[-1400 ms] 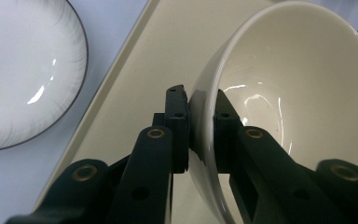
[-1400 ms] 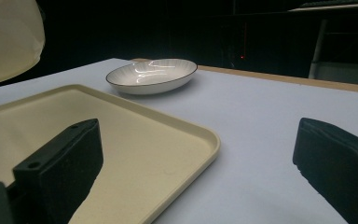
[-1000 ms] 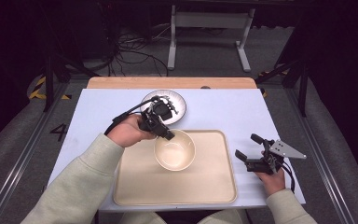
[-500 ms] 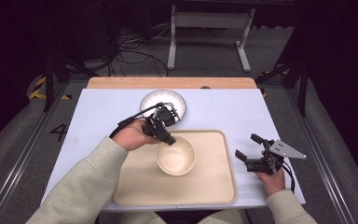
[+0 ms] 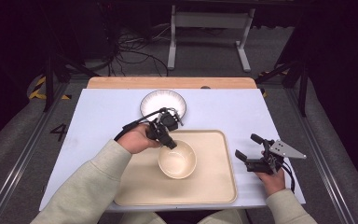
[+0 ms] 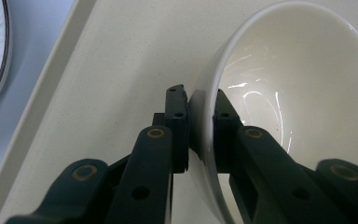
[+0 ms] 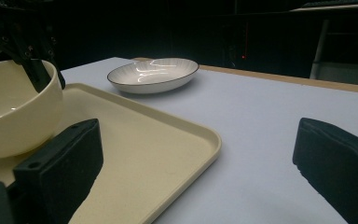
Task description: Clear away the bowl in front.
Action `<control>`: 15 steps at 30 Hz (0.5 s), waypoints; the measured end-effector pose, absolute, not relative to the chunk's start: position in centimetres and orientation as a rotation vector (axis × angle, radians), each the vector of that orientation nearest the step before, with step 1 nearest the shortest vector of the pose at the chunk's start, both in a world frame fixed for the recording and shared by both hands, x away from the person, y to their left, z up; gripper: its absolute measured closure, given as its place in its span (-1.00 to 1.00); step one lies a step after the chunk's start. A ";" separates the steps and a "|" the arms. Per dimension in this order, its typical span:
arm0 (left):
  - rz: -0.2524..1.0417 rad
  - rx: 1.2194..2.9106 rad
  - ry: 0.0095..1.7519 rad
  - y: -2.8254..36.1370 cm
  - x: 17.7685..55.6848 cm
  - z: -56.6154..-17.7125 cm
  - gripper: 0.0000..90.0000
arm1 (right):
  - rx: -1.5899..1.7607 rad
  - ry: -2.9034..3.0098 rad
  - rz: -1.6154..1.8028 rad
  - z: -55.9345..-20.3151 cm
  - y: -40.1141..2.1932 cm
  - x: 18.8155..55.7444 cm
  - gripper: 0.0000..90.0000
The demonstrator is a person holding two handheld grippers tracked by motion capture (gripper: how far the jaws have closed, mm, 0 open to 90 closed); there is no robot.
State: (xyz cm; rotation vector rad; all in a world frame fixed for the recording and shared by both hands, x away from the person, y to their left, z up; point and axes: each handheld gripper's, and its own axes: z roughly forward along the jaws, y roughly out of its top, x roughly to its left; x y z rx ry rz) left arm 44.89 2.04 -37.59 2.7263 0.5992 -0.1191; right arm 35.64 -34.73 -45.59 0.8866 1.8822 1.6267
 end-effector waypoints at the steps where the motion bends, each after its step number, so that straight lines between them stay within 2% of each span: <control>1: -0.125 2.724 0.600 2.0 45.0 -37.7 0.82 | 0.887 1.882 1.627 -45.6 -34.7 35.6 -0.96; 15: -0.146 2.706 0.631 2.2 45.4 -38.5 0.82 | 0.887 1.884 1.627 -45.6 -34.7 35.6 -0.96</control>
